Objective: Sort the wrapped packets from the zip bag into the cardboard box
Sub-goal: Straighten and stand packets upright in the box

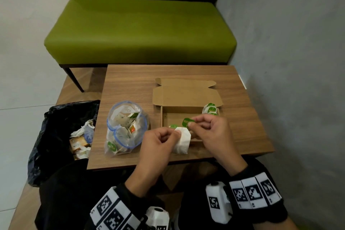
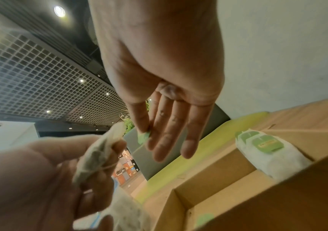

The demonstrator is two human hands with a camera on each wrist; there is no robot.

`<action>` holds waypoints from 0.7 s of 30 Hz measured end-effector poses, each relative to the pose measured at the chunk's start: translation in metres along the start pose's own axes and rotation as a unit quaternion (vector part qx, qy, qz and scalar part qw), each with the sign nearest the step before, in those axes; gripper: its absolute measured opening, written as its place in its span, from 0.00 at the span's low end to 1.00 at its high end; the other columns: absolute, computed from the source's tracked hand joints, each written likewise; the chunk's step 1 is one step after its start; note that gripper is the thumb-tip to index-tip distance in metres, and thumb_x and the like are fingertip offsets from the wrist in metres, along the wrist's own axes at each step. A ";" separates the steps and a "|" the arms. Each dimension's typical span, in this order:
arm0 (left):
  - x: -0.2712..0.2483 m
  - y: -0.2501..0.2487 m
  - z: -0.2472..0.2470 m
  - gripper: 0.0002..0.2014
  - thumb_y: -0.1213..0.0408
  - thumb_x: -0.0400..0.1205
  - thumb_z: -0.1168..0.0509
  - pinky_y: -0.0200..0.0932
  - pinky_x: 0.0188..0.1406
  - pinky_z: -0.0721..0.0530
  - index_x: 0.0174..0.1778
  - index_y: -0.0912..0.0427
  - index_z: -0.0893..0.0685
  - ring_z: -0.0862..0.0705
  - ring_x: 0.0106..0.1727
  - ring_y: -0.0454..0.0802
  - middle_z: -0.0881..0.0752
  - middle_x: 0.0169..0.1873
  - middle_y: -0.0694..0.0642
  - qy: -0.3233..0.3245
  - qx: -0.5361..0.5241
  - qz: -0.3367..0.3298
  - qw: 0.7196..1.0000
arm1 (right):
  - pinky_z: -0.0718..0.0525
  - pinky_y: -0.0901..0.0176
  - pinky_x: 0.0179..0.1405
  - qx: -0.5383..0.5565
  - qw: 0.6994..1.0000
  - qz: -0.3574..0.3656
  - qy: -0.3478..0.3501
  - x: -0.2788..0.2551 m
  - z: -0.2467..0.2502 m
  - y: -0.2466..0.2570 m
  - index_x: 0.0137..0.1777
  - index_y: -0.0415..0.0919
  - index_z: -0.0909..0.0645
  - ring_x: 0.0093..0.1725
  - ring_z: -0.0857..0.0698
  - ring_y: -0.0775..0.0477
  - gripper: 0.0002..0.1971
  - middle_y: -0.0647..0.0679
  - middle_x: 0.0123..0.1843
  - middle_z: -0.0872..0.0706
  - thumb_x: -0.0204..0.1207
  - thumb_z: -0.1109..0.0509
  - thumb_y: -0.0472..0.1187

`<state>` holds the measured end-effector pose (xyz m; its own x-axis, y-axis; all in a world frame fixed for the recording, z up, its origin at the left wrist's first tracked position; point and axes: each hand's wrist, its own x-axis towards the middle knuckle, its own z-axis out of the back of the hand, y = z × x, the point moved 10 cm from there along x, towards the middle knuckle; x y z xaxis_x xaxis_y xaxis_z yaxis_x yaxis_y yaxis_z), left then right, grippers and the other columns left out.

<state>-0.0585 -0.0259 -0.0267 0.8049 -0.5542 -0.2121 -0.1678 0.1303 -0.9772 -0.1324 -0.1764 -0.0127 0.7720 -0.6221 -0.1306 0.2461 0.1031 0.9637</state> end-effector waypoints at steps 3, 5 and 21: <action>-0.001 0.003 -0.004 0.08 0.65 0.83 0.32 0.33 0.39 0.15 0.43 0.55 0.08 0.11 0.40 0.43 0.07 0.37 0.50 0.015 0.025 -0.004 1.000 | 0.12 0.61 0.35 0.010 0.999 0.040 -0.001 0.002 0.001 0.013 0.48 0.41 0.11 0.36 0.08 0.50 0.04 0.48 0.40 0.07 0.75 0.23 0.34; 0.000 0.003 -0.005 0.08 0.64 0.83 0.32 0.34 0.40 0.15 0.43 0.52 0.08 0.10 0.42 0.45 0.07 0.36 0.49 0.020 0.041 -0.006 0.999 | 0.12 0.62 0.37 0.005 0.997 0.069 0.023 -0.001 -0.003 0.020 0.49 0.41 0.10 0.38 0.08 0.51 0.05 0.49 0.41 0.07 0.75 0.23 0.33; 0.005 0.019 -0.015 0.15 0.63 0.87 0.39 0.48 0.49 0.14 0.49 0.67 0.09 0.13 0.44 0.54 0.10 0.45 0.69 0.081 -0.074 0.075 0.991 | 0.09 0.55 0.45 -0.067 0.988 0.101 0.099 -0.019 -0.010 0.010 0.48 0.53 0.08 0.43 0.13 0.51 0.13 0.57 0.46 0.11 0.72 0.21 0.32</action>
<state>-0.0666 -0.0387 -0.0462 0.6642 -0.6646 -0.3424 -0.3697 0.1061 -0.9231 -0.1392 -0.1560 -0.0029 0.9096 -0.4154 0.0058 0.1405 0.3207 0.9367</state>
